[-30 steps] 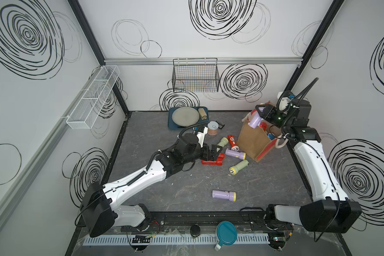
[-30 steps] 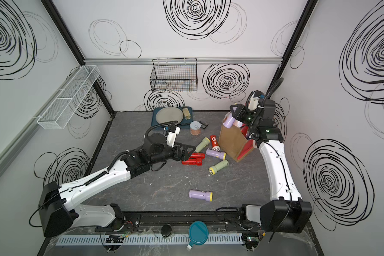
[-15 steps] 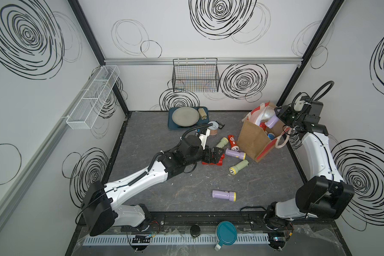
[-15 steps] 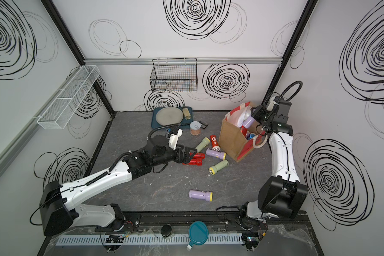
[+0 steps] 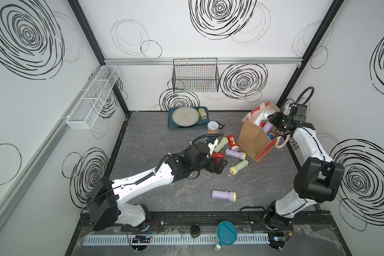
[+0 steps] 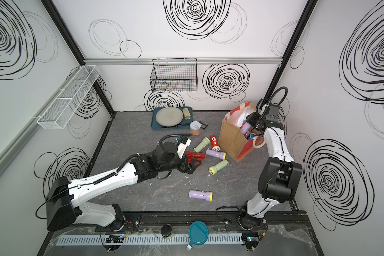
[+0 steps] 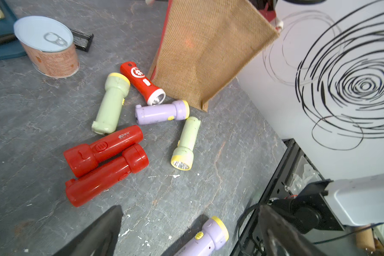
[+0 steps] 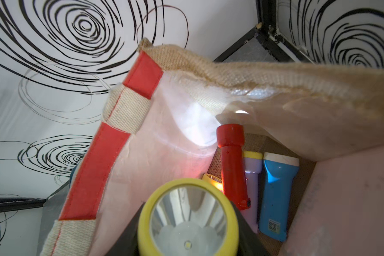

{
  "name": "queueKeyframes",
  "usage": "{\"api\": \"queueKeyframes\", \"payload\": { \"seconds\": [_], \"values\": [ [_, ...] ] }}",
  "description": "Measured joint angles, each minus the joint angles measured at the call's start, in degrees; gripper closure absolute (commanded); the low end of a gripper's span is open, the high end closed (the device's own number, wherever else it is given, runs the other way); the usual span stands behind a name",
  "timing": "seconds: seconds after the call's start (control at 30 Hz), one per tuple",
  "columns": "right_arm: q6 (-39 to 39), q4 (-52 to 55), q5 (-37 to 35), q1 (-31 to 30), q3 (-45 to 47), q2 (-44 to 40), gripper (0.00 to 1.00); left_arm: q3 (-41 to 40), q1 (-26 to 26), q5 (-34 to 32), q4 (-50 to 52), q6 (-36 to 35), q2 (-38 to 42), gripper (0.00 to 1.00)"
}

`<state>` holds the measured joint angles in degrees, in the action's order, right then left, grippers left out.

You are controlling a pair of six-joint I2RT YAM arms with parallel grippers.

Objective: Put the flashlights into the tote bags
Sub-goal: Place the flashlight in the canvas bag.

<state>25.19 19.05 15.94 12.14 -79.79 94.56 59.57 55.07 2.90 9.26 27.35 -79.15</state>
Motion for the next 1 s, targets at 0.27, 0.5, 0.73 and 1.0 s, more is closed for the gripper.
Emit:
{"api": "queueKeyframes", "payload": {
  "seconds": [0.27,0.5,0.73,1.0],
  "values": [
    [-1.1,0.5,-3.5,-2.3,0.1,5.3,0.95,-0.1,4.3,-0.6,2.3,-5.7,-2.4,0.00],
    [-1.9,2.7,-6.1,-2.3,-0.3,6.7,0.48,-0.2,7.5,-1.4,5.1,-11.3,-5.2,0.00],
    [-4.1,3.6,-9.7,-3.9,-2.1,5.0,0.16,-0.2,8.6,-1.7,7.4,-14.8,-8.3,0.01],
    [-6.8,5.6,-13.9,-7.7,-8.2,-0.7,0.05,-0.1,8.9,-1.5,7.6,-17.7,-11.3,0.02]
  ]
}}
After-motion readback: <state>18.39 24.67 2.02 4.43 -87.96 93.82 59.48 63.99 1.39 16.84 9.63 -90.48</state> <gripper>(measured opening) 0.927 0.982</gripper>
